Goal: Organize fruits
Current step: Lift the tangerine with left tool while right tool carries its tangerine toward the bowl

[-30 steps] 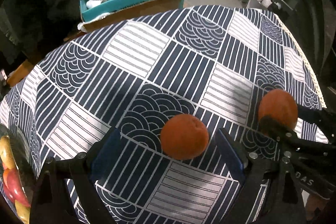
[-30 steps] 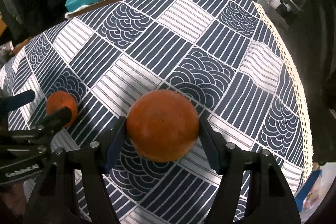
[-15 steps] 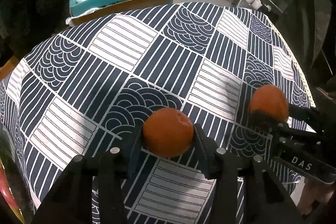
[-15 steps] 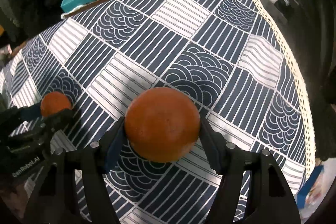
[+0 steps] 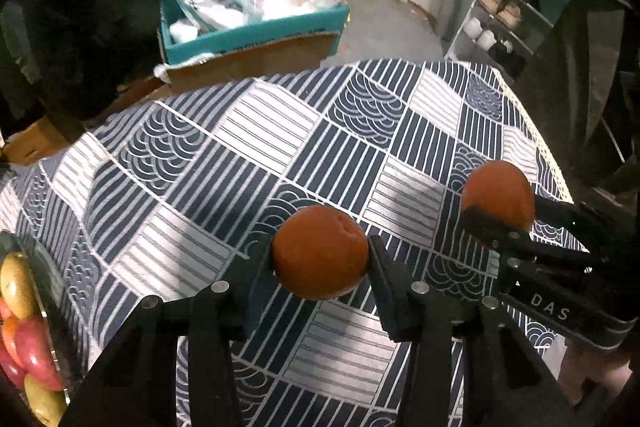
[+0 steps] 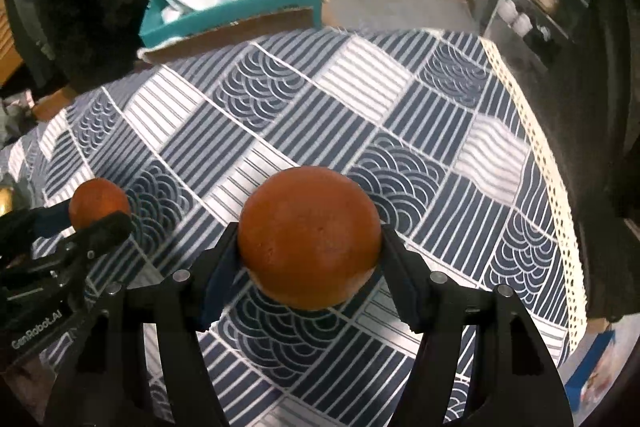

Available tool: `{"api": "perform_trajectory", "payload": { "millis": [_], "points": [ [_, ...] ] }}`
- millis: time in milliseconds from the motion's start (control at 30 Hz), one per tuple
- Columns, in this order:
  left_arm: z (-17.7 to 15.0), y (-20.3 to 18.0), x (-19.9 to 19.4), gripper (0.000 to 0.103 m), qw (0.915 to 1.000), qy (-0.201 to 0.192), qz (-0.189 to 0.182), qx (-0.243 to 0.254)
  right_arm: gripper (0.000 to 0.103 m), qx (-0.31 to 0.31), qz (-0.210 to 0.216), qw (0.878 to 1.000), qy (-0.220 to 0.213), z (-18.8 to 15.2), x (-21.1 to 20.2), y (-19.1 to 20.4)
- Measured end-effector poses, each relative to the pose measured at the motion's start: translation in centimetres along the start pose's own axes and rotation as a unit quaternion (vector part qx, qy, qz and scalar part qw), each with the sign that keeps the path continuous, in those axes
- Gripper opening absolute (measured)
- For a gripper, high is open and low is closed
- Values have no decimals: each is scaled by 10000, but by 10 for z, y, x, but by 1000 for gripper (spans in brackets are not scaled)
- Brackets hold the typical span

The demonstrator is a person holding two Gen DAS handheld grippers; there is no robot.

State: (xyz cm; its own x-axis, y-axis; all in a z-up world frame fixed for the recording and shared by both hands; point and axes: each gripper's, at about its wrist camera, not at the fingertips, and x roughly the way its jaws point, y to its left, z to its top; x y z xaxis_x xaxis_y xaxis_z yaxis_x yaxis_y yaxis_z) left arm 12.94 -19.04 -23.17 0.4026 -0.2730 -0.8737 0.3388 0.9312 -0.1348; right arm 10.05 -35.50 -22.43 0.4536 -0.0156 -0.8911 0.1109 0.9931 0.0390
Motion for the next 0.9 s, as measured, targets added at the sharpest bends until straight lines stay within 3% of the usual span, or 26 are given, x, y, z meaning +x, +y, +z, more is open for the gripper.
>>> {"api": "perform_trajectory", "payload": {
  "millis": [900],
  "points": [
    [6, 46, -117, 47, 9936, -1014, 314, -378, 68, -564, 94, 9926, -1068, 26, -96, 61]
  ]
}}
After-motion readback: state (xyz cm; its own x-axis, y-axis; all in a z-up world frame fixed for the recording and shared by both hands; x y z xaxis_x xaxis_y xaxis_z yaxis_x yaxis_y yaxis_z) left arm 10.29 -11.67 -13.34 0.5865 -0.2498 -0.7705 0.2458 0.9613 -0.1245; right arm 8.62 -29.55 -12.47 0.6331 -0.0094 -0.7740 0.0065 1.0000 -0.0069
